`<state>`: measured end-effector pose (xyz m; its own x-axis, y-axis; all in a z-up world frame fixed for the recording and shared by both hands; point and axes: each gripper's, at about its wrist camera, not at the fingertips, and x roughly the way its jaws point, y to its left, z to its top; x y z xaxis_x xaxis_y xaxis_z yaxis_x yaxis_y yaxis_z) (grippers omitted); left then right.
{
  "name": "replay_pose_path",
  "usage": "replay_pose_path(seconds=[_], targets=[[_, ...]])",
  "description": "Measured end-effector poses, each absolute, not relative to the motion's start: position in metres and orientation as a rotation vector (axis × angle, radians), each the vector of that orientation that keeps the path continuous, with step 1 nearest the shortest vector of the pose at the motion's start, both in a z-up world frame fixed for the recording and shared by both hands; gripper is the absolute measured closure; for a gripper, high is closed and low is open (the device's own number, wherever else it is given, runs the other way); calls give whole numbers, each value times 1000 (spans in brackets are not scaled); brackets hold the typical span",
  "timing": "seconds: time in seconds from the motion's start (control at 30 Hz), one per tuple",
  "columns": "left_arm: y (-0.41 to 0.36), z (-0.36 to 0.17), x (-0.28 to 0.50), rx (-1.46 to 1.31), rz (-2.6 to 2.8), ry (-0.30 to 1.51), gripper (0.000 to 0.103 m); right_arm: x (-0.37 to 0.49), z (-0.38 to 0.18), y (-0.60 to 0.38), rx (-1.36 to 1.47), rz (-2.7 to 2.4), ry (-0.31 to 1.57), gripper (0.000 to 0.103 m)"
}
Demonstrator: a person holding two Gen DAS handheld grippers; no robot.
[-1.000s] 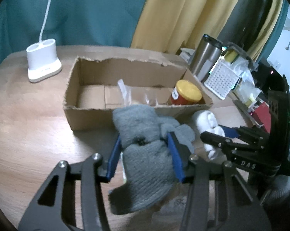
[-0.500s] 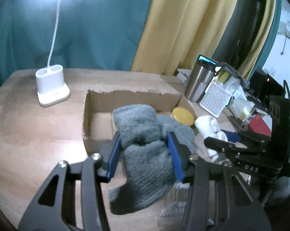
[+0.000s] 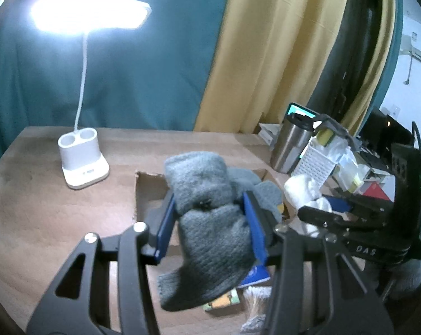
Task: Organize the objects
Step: 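Lift the plush and towel over the box and release both inside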
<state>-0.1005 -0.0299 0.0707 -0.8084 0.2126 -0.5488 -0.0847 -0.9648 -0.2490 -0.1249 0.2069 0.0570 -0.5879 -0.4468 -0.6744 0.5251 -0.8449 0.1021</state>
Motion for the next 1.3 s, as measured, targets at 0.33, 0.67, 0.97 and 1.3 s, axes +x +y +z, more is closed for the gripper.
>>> replay_pose_path(seconds=[0.33, 0.67, 0.97, 1.3], targets=[[-42, 64, -124, -930, 2842, -315, 55, -144, 60, 196, 979, -2384, 156, 58], [-47, 36, -157, -1029, 2811, -335, 55, -175, 53, 182, 1017, -2352, 158, 58], [-46, 9, -177, -1151, 2780, -317, 54, -194, 37, 167, 1049, -2305, 157, 58], [-44, -10, -187, -1270, 2836, -202, 45, -210, 17, 151, 1080, -2261, 156, 58]])
